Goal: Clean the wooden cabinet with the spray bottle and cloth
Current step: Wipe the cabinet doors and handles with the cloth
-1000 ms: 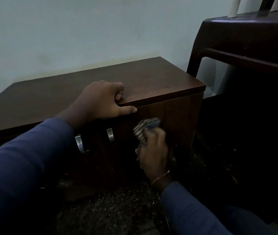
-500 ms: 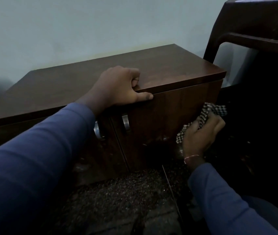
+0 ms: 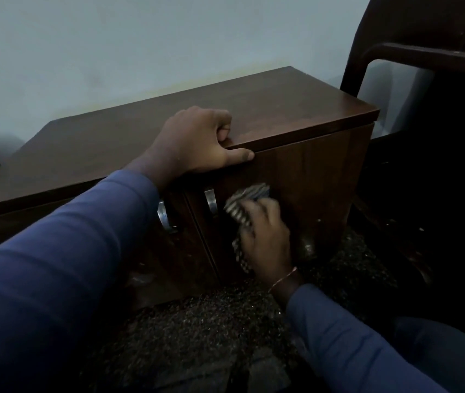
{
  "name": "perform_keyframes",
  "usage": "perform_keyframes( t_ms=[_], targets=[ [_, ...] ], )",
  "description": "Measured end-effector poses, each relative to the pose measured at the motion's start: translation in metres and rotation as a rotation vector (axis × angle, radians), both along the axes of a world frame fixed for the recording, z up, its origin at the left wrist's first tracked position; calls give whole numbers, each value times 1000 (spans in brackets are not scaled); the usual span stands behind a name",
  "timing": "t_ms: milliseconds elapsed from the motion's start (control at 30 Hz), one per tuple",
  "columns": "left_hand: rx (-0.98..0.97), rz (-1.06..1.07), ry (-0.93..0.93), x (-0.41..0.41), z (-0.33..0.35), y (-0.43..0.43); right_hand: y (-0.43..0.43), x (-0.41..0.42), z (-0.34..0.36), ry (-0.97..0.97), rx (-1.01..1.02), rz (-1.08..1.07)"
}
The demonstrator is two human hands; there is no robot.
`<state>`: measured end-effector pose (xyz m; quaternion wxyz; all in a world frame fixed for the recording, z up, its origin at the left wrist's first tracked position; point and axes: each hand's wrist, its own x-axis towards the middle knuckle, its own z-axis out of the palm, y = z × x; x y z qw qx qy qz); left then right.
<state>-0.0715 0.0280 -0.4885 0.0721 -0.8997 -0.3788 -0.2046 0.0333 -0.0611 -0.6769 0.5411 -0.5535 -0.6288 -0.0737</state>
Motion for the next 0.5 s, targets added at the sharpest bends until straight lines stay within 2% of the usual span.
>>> perform_keyframes(
  t_ms=[67, 133, 200, 300, 367, 433, 500],
  targets=[
    [5, -12, -31, 0, 0, 0, 7, 0, 23, 91, 106, -41],
    [5, -20, -49, 1, -1, 1, 12, 1, 25, -51, 152, 16],
    [-6, -31, -50, 1, -1, 2, 11, 5, 1, -198, 70, 97],
    [-2, -42, -15, -2, -1, 2, -2, 10, -32, -305, -138, 127],
    [17, -39, 20, -1, -1, -1, -2, 17, -26, -321, -123, 96],
    [29, -27, 53, 0, -1, -1, 2, 28, -5, -137, -25, -47],
    [24, -19, 67, 0, 0, 0, 6, 43, 17, 237, 50, -227]
  ],
)
